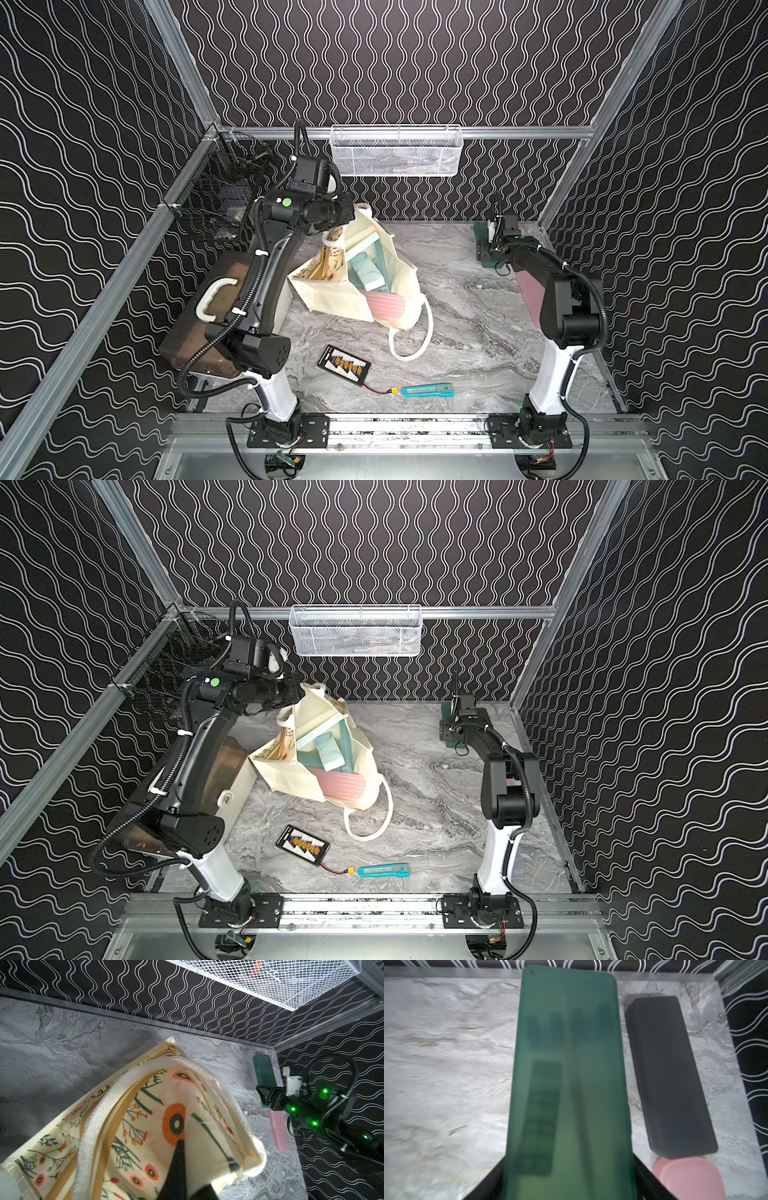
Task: Take out the pencil case from the canvas bag
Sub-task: Place the pencil case at the center of the board.
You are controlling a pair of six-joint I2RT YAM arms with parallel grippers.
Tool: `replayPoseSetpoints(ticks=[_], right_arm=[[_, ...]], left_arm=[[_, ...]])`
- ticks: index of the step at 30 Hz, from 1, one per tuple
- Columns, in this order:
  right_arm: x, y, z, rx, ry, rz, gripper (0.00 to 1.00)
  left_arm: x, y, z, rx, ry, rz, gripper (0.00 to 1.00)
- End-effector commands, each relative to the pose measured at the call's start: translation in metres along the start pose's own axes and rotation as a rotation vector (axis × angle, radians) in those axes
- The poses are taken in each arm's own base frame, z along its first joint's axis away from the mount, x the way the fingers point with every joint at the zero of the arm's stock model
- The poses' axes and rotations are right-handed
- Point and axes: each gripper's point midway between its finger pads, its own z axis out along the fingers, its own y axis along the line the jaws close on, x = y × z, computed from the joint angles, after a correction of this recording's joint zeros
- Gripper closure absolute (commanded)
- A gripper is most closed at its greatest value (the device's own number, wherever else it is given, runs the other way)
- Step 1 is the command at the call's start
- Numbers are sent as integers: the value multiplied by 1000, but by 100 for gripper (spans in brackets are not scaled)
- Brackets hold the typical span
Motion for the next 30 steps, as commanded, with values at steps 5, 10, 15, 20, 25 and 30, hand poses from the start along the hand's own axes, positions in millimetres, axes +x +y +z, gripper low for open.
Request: replayPoseSetpoints(ticks=[5, 10, 15, 20, 25, 30], right_arm=[[8, -17, 40, 5, 78, -44, 54], [9, -19, 56, 8, 89, -77, 54], [13, -18, 69, 6, 107, -108, 54], [16, -22, 77, 31, 117, -139, 52], [18, -25, 80, 40, 127, -148, 44], [18, -29, 79, 55, 128, -152, 29]], left_arm=[[-26, -19, -15, 82, -110, 27, 100], [-25, -18, -12, 77, -107, 38, 100], [-24, -16, -5, 71, -92, 38, 100], [-24, -17, -2, 74, -87, 39, 100], [-24, -17, -2, 74, -85, 41, 100], [-23, -17, 1, 75, -78, 40, 100]])
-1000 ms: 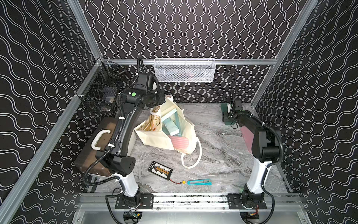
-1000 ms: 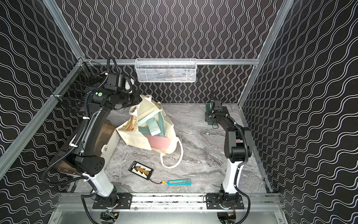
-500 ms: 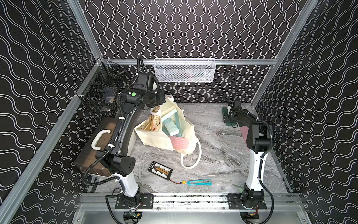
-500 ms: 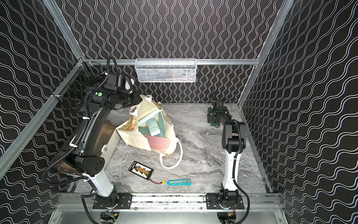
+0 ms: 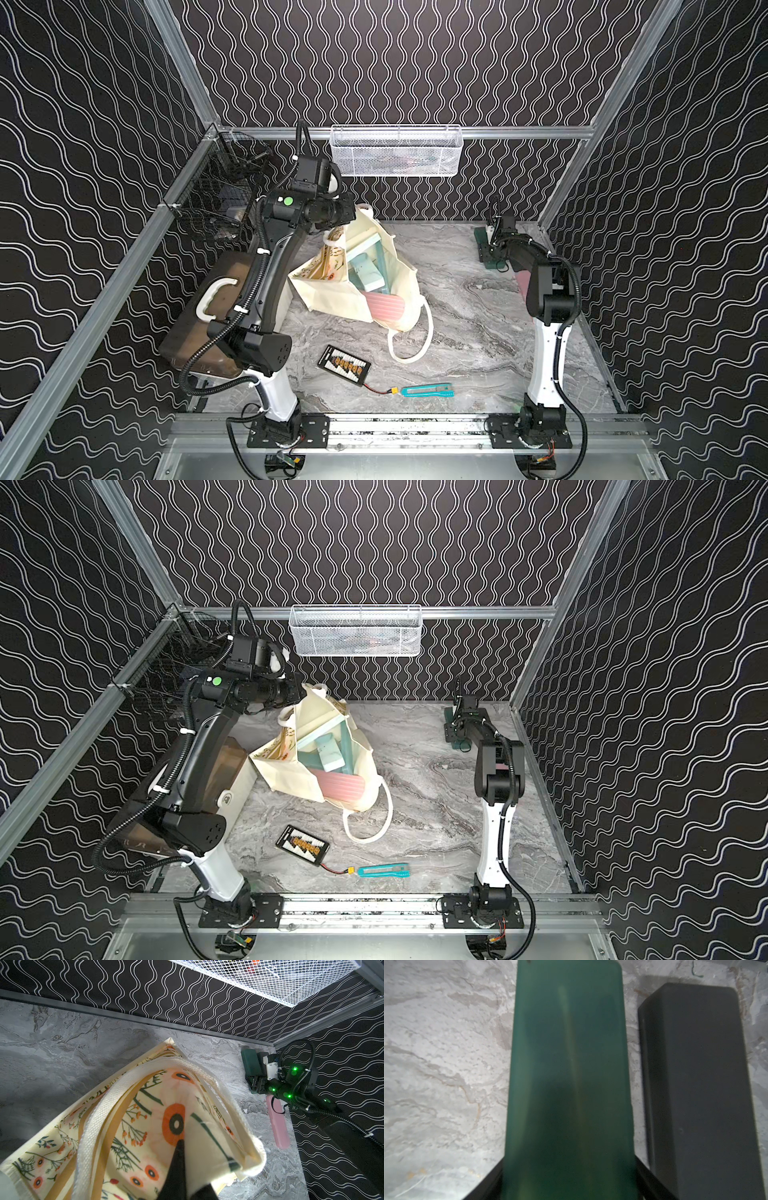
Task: Take out the pencil case from the canvas bag
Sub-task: Place the pencil case at the center of the board.
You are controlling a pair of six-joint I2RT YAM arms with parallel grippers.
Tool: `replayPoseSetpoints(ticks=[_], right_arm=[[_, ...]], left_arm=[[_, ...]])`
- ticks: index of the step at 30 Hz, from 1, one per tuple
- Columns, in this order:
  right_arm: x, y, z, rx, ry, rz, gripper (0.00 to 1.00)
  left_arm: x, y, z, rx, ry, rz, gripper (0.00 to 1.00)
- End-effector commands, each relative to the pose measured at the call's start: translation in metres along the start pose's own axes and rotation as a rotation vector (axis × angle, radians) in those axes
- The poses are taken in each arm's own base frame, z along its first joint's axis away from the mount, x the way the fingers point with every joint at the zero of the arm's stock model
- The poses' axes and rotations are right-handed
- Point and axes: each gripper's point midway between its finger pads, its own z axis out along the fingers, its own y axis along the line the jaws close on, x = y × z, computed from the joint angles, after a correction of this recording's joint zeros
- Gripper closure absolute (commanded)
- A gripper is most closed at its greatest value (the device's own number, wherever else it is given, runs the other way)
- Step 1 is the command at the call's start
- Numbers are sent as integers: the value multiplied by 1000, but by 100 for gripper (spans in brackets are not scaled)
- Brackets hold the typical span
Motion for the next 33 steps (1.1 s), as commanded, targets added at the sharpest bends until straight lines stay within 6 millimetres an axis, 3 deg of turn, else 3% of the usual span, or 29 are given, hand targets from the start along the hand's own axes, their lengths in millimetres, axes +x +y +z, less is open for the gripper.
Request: replayPoseSetpoints(ticks=[1, 6, 8, 10, 21, 33], right_arm=[[11, -6, 2, 33, 46, -28, 27], [10, -8, -1, 39, 38, -14, 26], [10, -7, -2, 36, 38, -14, 13], [10, -7, -2, 34, 39, -13, 10], [11, -12, -7, 54, 32, -11, 26], [5, -19, -20, 82, 15, 4, 24]], left_arm=[[-24, -15, -5, 67, -92, 23, 100], [-24, -17, -5, 73, -89, 25, 100], [-25, -16, -3, 73, -86, 23, 100], [-25, -17, -4, 75, -88, 27, 100], [-23, -18, -3, 81, -83, 26, 100], [-23, -20, -2, 93, -77, 22, 100]])
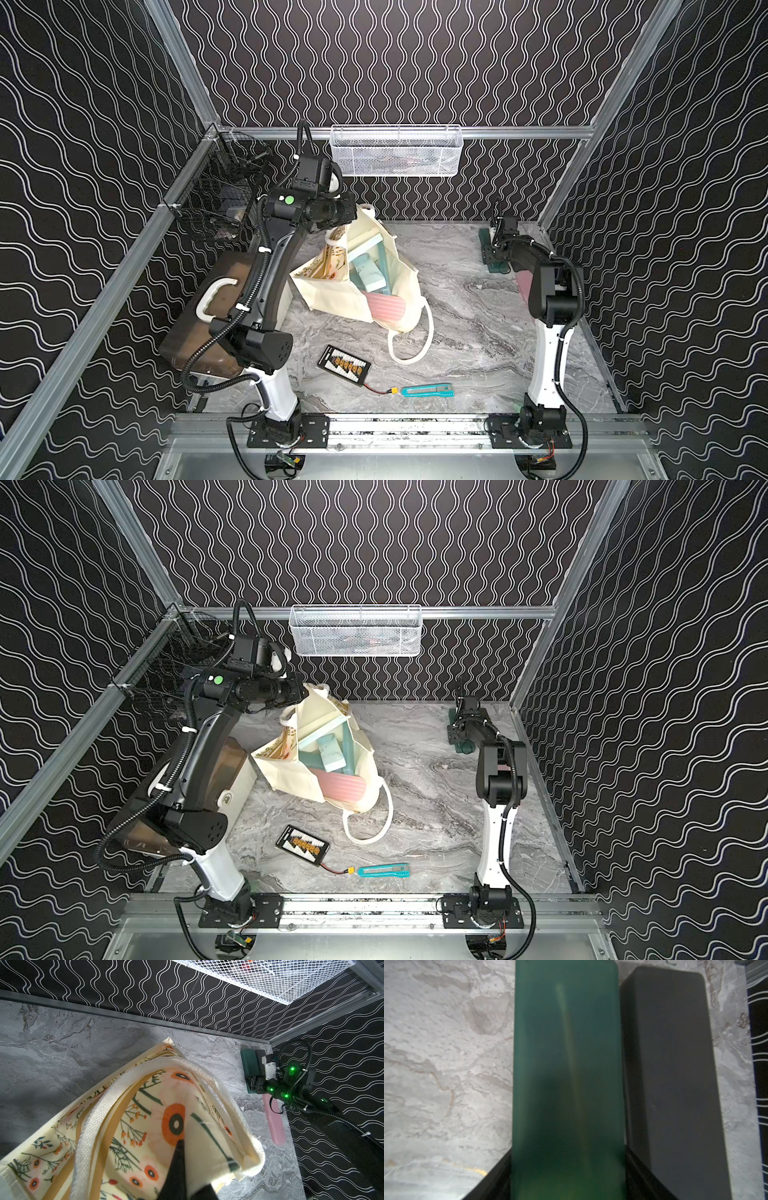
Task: Take out the pencil case from the canvas bag
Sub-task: Place the pencil case at the center of the board.
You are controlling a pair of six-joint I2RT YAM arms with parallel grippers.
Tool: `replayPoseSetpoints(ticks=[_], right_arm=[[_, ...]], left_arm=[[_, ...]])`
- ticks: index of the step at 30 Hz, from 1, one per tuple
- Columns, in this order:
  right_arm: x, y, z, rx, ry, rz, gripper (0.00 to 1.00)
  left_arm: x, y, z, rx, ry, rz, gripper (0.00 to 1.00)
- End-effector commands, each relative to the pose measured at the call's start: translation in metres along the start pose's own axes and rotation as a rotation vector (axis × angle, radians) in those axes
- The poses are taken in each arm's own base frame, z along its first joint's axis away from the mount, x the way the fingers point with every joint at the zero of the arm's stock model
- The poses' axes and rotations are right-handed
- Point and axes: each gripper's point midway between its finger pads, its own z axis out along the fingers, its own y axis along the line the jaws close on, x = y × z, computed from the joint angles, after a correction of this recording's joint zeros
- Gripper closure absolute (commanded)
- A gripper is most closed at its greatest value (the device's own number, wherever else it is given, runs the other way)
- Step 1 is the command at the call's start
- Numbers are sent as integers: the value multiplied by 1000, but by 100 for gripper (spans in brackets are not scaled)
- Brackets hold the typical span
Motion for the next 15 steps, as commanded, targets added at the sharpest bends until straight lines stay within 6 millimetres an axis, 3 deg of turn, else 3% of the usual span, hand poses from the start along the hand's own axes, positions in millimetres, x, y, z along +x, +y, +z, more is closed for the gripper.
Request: replayPoseSetpoints(ticks=[1, 5, 9, 15], right_arm=[[-7, -6, -14, 10, -16, 10, 18], [-29, -12, -44, 7, -100, 54, 4], [-48, -5, -99, -32, -239, 91, 1], [-57, 35, -187, -80, -422, 30, 2]], left_arm=[[-25, -16, -5, 71, -93, 22, 100], [-28, -22, -6, 96, -97, 29, 100], [-30, -27, -6, 127, -94, 47, 100], [-31, -40, -9, 208, -93, 75, 100]])
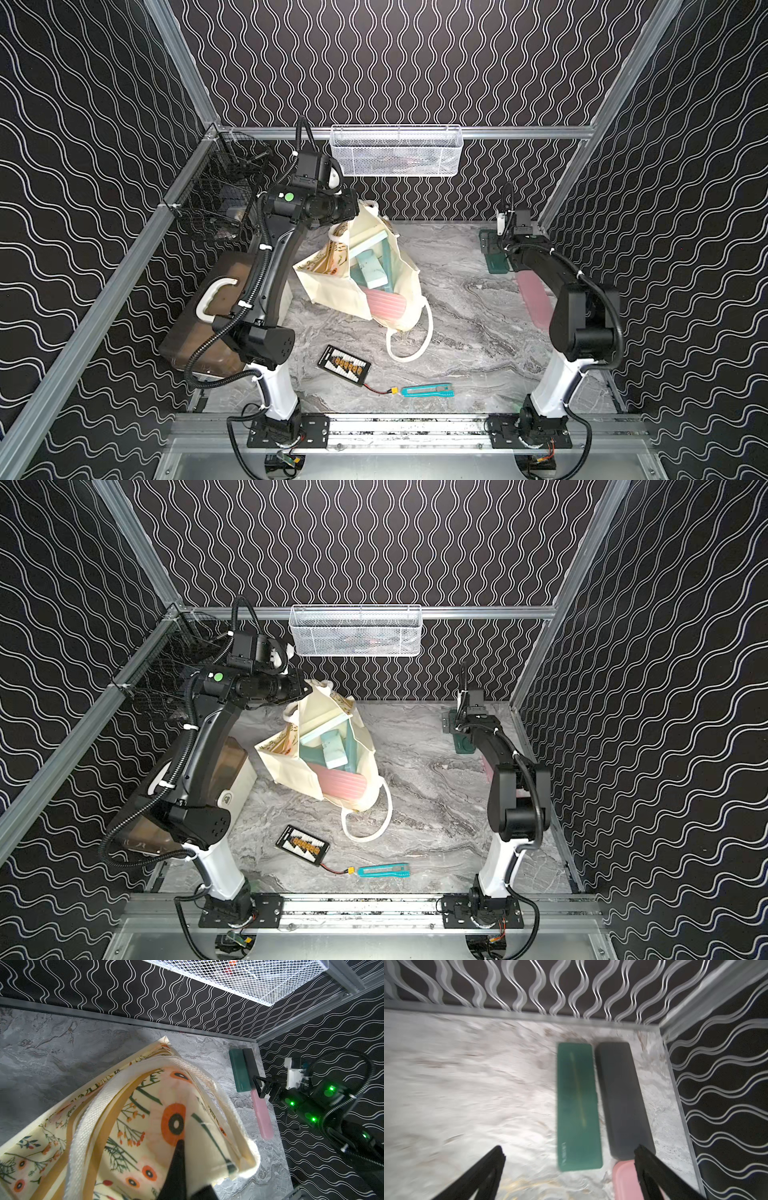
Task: Take out the pencil case from the canvas bag
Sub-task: Place the pencil case at the center of the board, then pick up the pencil case from the canvas bag.
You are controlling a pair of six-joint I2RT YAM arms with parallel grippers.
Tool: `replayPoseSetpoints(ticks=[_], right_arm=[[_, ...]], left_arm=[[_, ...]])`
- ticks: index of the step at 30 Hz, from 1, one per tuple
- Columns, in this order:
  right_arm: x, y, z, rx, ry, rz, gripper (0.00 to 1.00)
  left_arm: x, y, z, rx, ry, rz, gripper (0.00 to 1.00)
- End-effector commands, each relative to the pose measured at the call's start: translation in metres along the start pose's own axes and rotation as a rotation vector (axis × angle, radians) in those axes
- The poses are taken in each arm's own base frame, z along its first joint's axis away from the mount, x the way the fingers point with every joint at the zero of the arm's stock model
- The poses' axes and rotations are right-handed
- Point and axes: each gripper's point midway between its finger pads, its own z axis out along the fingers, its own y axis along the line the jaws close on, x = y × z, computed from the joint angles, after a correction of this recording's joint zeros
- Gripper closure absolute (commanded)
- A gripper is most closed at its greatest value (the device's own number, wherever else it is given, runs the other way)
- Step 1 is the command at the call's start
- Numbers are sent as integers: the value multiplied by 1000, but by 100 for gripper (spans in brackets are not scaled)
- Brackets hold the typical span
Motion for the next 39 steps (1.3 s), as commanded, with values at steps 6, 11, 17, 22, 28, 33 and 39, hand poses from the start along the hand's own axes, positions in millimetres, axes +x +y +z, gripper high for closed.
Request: replayPoseSetpoints(ticks=[6, 11, 17, 22, 28, 33, 39], right_arm=[[-40, 89, -108, -182, -237, -120, 6], [-28, 135, -173, -364, -299, -224, 9], [-6, 184, -260, -678, -424, -377, 17], [32, 228, -307, -830, -412, -574, 21], [76, 269, -318, -840, -374, -828, 24], [93, 297, -309, -853, -352, -953, 29], [103, 324, -275, -791, -320, -1059, 32]], left_arm=[[-23, -37, -3, 189, -82, 99, 100], [-18, -42, -1, 226, -65, 117, 100], [-15, -43, 0, 236, -52, 134, 100], [-12, -42, 1, 239, -42, 134, 100], [-12, -44, 5, 255, -32, 126, 100], [-9, -44, 4, 256, -19, 143, 100], [-5, -45, 2, 265, -8, 146, 100]])
